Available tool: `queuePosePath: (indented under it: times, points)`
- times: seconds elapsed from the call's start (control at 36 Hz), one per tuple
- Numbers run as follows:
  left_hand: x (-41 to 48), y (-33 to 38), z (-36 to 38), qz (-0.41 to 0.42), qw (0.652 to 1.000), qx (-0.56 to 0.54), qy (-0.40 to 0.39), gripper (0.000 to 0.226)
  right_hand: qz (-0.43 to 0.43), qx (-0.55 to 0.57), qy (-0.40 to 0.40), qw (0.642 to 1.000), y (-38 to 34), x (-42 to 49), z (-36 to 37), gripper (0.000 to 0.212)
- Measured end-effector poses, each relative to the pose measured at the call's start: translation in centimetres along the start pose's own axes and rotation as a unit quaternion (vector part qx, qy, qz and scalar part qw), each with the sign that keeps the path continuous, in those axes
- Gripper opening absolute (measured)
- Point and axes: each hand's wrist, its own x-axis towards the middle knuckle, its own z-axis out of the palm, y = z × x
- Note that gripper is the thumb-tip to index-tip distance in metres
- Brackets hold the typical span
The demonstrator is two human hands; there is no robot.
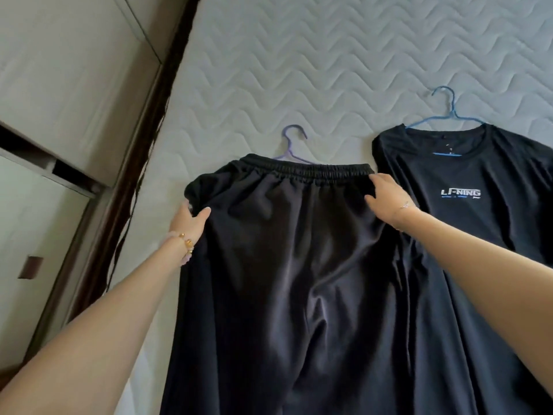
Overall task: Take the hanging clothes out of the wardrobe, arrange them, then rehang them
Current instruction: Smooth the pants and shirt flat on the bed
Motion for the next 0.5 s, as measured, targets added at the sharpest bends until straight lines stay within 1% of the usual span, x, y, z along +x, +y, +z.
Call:
queuePosePath:
  times: [0.06,0.14,0.19,0.28,0.36,0.44,0.5]
  points:
    - [1.5,0.2,0.2,-0.02,0.996,-0.086,-0.02,0.061,0.018,-0.016,0.015,1.0,-0.1,0.7,0.5,0.055]
    - [3.0,1.2,0.4,-0.084,0.971,-0.224,0.003,0.066,0.039,-0.02,0.062,0.997,-0.2,1.6,0.5,0.052]
    - [4.4,1.5,0.4,-0.101,0.959,-0.263,-0.007,0.071,0.049,-0.054,0.072,0.995,-0.4,2.2,0.6,0.051]
    - [5.8,1.4,0.5,-0.093,0.967,-0.234,-0.03,0.066,0.074,-0.119,0.071,0.988,-0.6,3.2,0.8,0.047]
    - [6.8,0.6,0.5,-0.077,0.976,-0.203,-0.02,0.06,0.09,-0.122,0.055,0.987,-1.0,3.4,0.7,0.036]
    - [8.2,-1.0,-1.7,-0.077,0.979,-0.188,-0.004,0.057,0.052,-0.117,0.025,0.991,-2.4,3.1,1.1,0.032]
    - [9.6,-2.2,-3.9,-0.073,0.982,-0.174,0.008,0.061,0.009,-0.136,0.019,0.991,-4.2,3.1,1.5,0.035]
